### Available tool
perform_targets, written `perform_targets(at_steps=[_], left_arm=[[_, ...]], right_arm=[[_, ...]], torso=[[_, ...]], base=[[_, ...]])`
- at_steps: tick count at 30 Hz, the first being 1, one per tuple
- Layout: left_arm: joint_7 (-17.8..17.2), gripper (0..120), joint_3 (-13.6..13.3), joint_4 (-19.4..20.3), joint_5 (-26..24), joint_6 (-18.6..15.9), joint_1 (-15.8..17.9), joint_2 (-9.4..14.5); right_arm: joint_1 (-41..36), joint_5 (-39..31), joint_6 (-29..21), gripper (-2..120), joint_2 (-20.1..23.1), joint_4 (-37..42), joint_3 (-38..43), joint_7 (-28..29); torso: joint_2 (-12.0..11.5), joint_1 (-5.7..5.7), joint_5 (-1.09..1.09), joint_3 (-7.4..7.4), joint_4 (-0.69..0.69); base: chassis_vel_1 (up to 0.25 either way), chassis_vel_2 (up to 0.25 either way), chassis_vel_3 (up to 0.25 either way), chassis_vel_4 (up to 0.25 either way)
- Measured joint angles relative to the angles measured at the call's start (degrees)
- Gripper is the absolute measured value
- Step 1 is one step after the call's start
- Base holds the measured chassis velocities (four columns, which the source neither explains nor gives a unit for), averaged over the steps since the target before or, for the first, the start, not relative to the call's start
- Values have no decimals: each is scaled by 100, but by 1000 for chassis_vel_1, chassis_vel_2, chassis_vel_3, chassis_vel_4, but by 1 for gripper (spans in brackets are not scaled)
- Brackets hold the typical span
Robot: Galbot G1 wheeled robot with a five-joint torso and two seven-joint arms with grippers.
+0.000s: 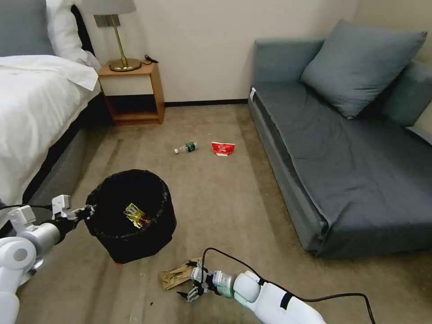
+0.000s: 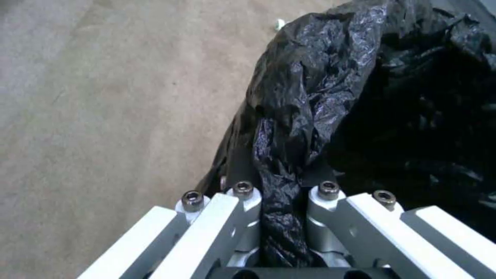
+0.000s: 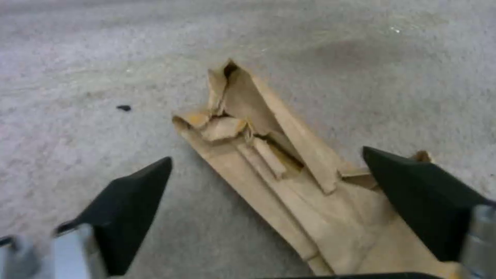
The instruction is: Pick up the trash bin, then pick up the garbage on the floor and place it into the trash bin.
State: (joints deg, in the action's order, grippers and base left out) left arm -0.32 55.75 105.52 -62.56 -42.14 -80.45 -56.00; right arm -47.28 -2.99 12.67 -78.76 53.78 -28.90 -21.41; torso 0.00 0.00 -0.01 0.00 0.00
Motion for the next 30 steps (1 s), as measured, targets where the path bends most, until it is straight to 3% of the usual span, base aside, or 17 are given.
perform_targets(at_steps=[6, 11, 17, 20, 22, 25, 30], left_arm=[[6, 6, 31, -2, -2, 0, -14, 8], [13, 6, 44, -2, -8, 0, -15, 22], [14, 6, 3, -32, -6, 0, 20, 32], [14, 6, -16, -53, -3, 0, 28, 31], [14, 6, -17, -55, -3, 0, 28, 29], [5, 6, -11, -68, -2, 0, 14, 24], [5, 6, 2, -67, -8, 0, 6, 23]], right_arm=[[5, 99, 11, 79, -140, -162, 15, 43], [4, 132, 16, 54, -199, -226, 5, 58], [57, 137, 24, 36, -192, -296, 16, 58], [62, 136, 31, 20, -177, -292, 24, 59], [62, 135, 40, 19, -173, -289, 27, 58], [-2, 142, 94, 3, -165, -281, 81, 52], [-85, 156, 108, 0, -103, -147, 116, 53]], torso=[[0, 0, 0, 0, 0], [0, 0, 0, 0, 0], [0, 0, 0, 0, 0], [0, 0, 0, 0, 0], [0, 0, 0, 0, 0], [0, 0, 0, 0, 0], [0, 0, 1, 0, 0]], base=[[0, 0, 0, 0], [0, 0, 0, 0], [0, 0, 0, 0], [0, 0, 0, 0], [0, 0, 0, 0], [0, 0, 0, 0], [0, 0, 0, 0]])
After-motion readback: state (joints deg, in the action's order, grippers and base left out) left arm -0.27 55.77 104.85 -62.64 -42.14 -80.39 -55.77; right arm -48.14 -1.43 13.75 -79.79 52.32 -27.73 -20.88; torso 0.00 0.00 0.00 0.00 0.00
